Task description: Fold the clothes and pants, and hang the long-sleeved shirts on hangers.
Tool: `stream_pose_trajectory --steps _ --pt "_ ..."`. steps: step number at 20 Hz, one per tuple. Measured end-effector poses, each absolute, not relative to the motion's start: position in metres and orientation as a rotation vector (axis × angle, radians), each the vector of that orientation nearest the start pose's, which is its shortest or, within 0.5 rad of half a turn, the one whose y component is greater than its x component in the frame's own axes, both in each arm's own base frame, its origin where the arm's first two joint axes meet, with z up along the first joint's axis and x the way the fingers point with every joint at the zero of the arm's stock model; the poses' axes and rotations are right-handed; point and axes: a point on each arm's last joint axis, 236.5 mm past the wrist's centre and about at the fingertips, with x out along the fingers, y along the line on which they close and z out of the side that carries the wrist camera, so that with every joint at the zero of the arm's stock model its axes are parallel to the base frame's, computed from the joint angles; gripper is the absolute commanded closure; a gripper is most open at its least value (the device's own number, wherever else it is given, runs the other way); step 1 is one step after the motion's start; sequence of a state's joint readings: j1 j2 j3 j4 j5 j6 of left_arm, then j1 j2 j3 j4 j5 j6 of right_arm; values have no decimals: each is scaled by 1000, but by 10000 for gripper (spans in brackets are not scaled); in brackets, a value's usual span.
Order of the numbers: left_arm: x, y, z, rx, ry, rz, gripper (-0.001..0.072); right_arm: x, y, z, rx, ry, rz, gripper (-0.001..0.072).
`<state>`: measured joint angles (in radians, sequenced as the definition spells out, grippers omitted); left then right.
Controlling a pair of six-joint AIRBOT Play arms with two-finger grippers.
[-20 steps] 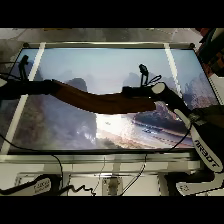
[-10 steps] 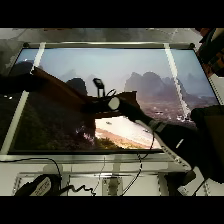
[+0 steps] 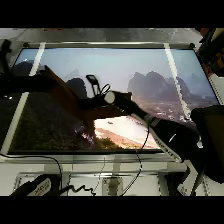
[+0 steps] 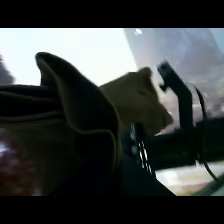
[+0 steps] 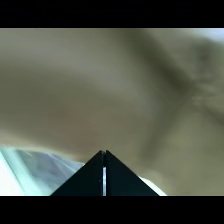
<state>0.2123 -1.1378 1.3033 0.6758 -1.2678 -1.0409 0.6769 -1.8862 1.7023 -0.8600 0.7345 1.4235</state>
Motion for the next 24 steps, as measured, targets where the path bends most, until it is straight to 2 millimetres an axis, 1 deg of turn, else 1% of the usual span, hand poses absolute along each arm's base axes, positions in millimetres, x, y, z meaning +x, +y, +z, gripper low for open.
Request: stream_pose_trajectory --steps 2,3,4,6,7,8,9,10,11,12,14,16,17,18,19,20,21,24 --pt "405 -134 181 -376 784 -736 691 439 408 2 236 1077 813 700" --pt "410 -160 178 -414 787 -787 691 454 378 4 223 1088 772 699" --pt "414 -185 172 -445 793 -826 691 468 342 6 211 1101 723 699" --pt "422 -243 151 -494 815 -883 689 493 274 20 215 1102 627 699" --pt "424 -270 138 -508 830 -897 587 501 242 25 221 1106 582 699" --pt "425 -295 123 -514 843 -901 239 508 209 31 229 1105 531 699" --pt "424 -320 106 -512 856 -903 9 513 179 37 237 1102 485 699" --pt "423 -340 90 -507 865 -901 -3 517 147 40 247 1104 435 699" --pt "421 -355 78 -501 874 -896 -3 519 119 40 251 1111 389 699" --pt "421 -365 67 -495 878 -888 -3 519 91 40 257 1118 341 699" --pt "422 -375 57 -493 879 -874 -3 516 42 33 268 1140 259 699" --pt "429 -369 55 -498 867 -852 -3 509 5 21 262 1162 214 699" --pt "433 -362 57 -499 860 -844 -3 503 -7 12 254 1178 209 699" --pt "437 -354 61 -490 854 -843 -3 496 -15 2 249 1198 222 699" --pt "440 -343 67 -485 846 -839 -2 489 -15 -9 260 1213 256 592" --pt "442 -333 73 -478 840 -838 -3 482 -9 -18 283 1223 297 262" --pt "442 -325 80 -472 834 -841 -2 477 2 -27 329 1219 341 71" --pt "441 -304 106 -443 791 -860 -3 476 39 -51 488 1185 393 72"
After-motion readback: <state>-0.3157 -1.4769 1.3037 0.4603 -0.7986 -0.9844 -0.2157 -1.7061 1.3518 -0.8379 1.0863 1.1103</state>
